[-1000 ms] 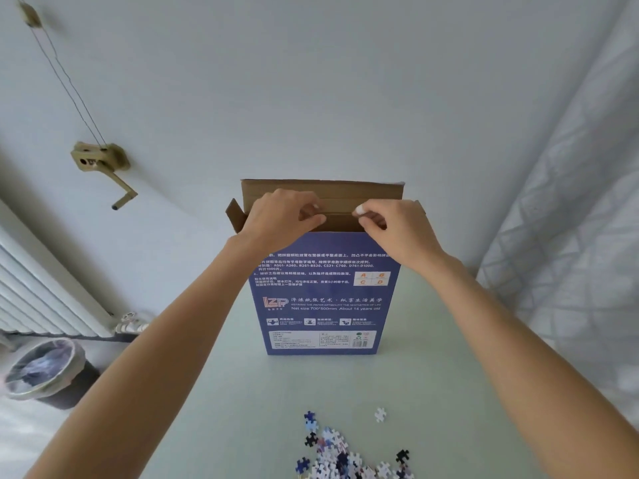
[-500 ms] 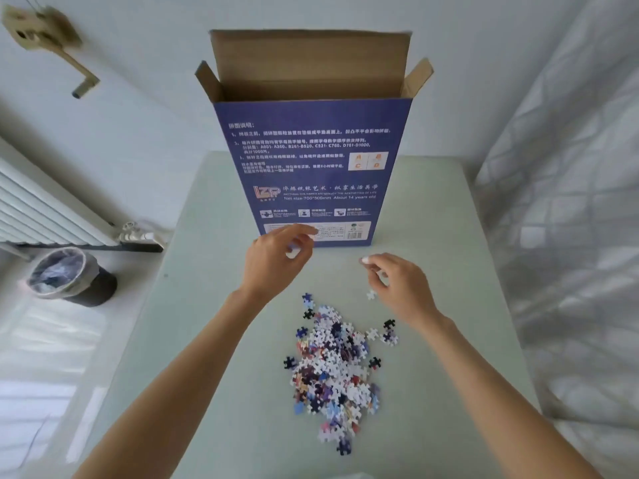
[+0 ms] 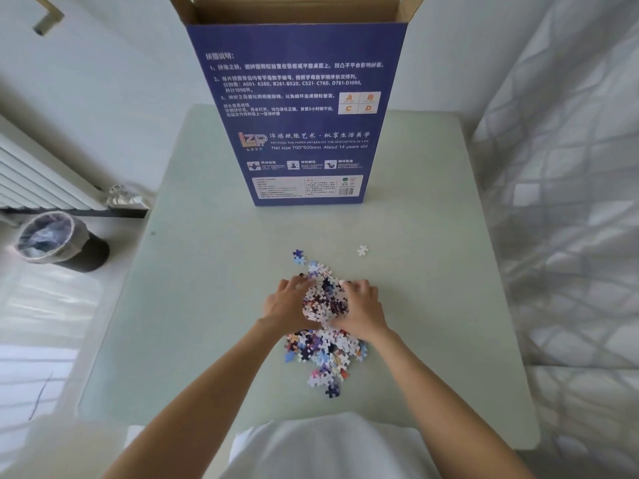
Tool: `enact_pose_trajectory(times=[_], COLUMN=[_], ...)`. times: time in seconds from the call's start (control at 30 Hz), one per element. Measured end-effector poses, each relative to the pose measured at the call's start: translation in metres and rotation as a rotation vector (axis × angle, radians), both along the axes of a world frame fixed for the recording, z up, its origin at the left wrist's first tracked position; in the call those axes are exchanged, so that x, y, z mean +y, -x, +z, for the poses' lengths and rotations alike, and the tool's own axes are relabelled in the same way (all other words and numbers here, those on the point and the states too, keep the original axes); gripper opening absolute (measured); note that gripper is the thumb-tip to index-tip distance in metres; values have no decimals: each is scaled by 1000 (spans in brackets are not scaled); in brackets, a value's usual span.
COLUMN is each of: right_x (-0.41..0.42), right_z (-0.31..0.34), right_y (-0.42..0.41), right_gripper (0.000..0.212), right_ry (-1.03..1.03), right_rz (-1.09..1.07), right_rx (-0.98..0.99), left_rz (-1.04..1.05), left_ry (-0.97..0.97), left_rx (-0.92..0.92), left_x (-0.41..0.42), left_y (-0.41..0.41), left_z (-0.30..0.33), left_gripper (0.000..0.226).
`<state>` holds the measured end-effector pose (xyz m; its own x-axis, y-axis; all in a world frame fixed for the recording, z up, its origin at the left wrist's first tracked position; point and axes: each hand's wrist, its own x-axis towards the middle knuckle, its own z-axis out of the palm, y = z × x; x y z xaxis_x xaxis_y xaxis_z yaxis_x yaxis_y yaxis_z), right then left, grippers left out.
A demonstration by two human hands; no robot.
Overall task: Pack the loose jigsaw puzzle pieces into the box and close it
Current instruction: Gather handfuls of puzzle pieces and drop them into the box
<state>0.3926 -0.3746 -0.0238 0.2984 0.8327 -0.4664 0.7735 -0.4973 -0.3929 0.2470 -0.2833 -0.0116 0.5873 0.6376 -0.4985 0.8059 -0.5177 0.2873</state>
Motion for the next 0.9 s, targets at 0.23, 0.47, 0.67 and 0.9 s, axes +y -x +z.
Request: enact_pose_trajectory(times=[0.23, 0.47, 0.67, 0.9], right_x=[4, -6, -7, -10], right_z=[-2, -2, 2, 9], right_y=[22, 25, 23, 18], right_gripper=[86, 48, 36, 38], right_ry=[-18, -128, -196, -224], right_rz=[43, -32, -75, -116], right_rx=[-5, 18, 26, 37], left_rz=[106, 185, 217, 229], left_ry=[-34, 35, 122, 37], left_rx=[-86, -159, -237, -258], left_x=[-15, -16, -20, -17], left_y=[11, 16, 16, 9], left_z=[-10, -9, -5, -2], left_gripper=[79, 64, 59, 40])
